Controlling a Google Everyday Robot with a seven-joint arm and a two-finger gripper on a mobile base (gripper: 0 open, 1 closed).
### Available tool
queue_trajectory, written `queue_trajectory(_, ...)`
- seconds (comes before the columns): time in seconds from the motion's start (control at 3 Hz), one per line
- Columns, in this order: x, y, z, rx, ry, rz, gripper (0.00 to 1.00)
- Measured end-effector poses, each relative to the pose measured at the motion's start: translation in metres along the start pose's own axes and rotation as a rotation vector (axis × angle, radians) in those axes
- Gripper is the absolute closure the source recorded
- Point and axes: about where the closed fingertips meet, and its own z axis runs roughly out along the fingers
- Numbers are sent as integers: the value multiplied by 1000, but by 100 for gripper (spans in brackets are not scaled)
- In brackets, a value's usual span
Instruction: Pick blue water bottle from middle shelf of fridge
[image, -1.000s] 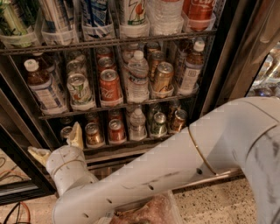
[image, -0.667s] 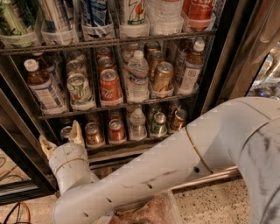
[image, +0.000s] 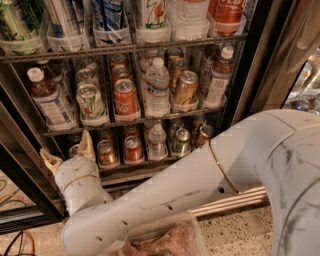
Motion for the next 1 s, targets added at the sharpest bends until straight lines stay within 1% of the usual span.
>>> queue_trajectory(0.33,-9,9,11,-51,-38,-2,22)
queue_trajectory(0.67,-18,20,19,-110,-76,-4,24)
queue_trajectory(1.0,-25,20,25,-129,-101,-13,30)
